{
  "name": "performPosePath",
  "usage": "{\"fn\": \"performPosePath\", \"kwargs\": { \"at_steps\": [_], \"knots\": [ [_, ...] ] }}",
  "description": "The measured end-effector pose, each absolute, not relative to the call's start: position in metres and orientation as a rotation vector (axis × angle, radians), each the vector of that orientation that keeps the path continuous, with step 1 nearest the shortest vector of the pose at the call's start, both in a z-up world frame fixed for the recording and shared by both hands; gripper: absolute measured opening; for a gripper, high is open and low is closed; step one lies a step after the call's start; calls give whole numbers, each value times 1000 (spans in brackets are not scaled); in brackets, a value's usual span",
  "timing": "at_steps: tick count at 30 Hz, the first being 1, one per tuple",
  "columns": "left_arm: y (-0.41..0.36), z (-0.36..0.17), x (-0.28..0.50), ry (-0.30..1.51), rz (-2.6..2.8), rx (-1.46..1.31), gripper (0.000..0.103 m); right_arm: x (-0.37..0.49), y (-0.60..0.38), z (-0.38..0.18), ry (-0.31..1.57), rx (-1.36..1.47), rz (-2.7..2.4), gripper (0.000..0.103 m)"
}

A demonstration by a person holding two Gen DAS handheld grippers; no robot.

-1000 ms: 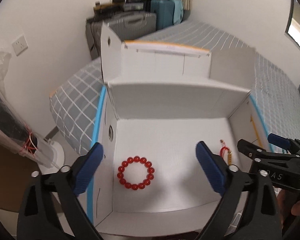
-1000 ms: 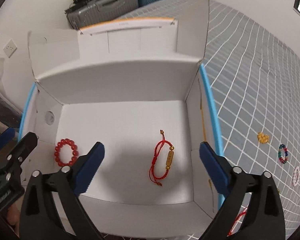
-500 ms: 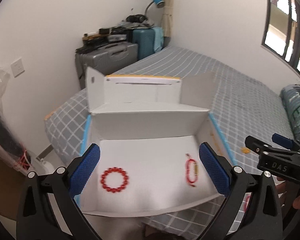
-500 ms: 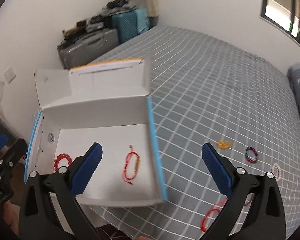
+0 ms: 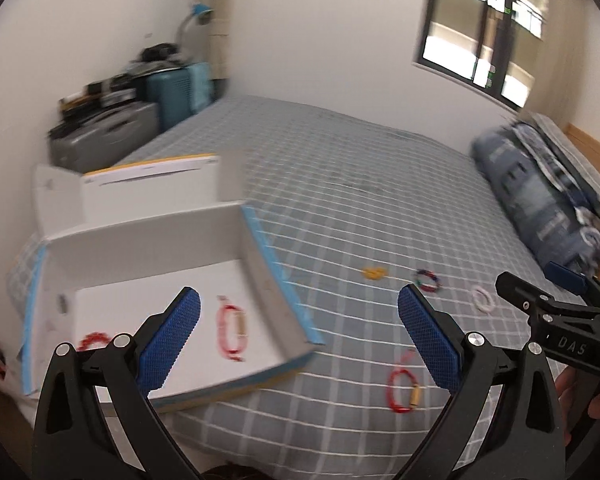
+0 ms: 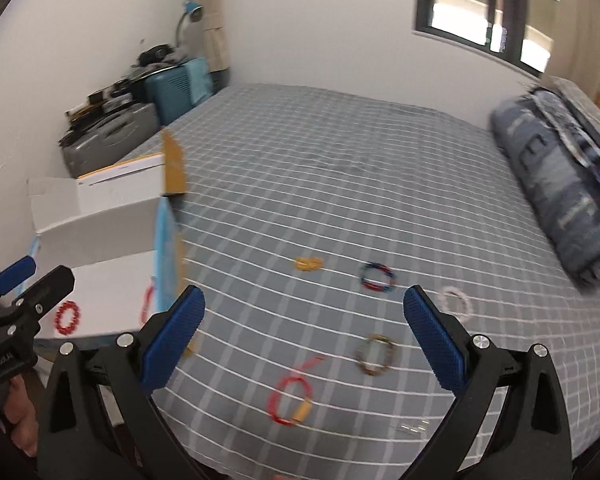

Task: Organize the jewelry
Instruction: 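Move both tools back from the box over the remaining bracelets, then grasp the red cord bracelet with the left tool while the right tool grasps the pearl string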

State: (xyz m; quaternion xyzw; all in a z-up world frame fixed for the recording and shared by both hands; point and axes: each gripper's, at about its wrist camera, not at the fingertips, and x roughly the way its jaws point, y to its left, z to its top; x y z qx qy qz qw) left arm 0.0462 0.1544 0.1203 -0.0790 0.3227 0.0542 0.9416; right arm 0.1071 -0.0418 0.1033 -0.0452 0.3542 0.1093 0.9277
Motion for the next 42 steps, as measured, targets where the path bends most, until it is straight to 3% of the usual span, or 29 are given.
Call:
{"fn": "performPosePath", "kwargs": {
  "at_steps": [15, 22, 42],
  "knots": [
    [59, 50, 70, 697, -107, -97, 97, 82, -156, 10, 795, -18, 70, 96],
    [44, 12, 81, 751, -137, -96, 97, 84, -177, -46, 855, 12, 60, 96],
    [21, -87, 102, 878, -157, -37, 97, 90, -191, -119, 907, 54, 88, 96]
  ]
}}
